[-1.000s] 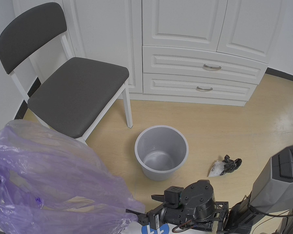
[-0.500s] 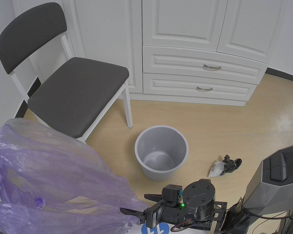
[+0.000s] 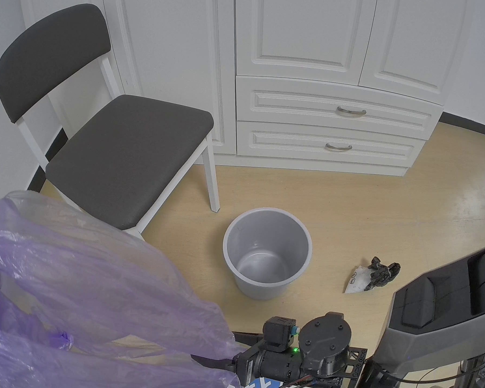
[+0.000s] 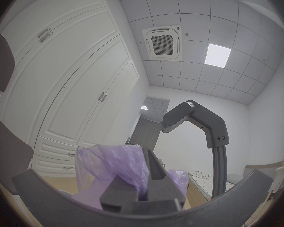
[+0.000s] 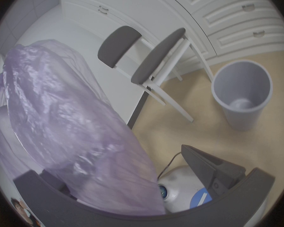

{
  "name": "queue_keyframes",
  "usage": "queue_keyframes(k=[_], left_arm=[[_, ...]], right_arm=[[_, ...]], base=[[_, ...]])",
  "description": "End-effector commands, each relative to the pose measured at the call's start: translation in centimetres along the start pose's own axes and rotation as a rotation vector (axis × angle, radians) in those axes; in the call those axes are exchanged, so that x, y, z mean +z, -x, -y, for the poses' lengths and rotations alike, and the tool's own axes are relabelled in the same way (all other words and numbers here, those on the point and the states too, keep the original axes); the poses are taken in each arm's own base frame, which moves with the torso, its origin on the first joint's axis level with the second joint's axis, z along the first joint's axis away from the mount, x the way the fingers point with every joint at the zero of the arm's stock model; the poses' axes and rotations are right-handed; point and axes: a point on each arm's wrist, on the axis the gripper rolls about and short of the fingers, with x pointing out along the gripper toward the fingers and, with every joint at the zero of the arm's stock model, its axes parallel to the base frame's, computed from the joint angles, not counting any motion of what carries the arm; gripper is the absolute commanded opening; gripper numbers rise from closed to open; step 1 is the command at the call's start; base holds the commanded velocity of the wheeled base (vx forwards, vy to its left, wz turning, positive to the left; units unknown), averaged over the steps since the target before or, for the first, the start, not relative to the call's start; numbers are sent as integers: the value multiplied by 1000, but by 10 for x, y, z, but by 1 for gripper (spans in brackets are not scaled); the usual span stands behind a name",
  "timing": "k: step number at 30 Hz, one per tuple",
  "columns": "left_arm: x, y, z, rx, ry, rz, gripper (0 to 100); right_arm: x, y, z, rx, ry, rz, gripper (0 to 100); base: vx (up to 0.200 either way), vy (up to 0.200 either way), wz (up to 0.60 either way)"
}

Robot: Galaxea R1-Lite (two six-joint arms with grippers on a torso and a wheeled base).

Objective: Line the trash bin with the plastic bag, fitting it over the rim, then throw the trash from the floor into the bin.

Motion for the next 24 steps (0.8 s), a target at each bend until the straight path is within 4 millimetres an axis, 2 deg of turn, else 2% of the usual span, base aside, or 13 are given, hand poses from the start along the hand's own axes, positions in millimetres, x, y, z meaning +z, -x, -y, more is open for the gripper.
queue_keyframes(k=[1,13,19,24], left_arm=[[0,0,0,2,1,-1,0],[-1,1,0,4,4,-4,0],[-1,1,0,3,-3,-4,0],[-1,1,0,3,-5,-4,0]], right_arm=[[-9,-3,2,0,-5,-19,100],[-1,1,-3,11,4,7,100],[10,12,-10,27,18,36,100],[10,15,-9,23,37,33,100]], base=[[0,0,0],[0,0,0],[0,0,0],[0,0,0]])
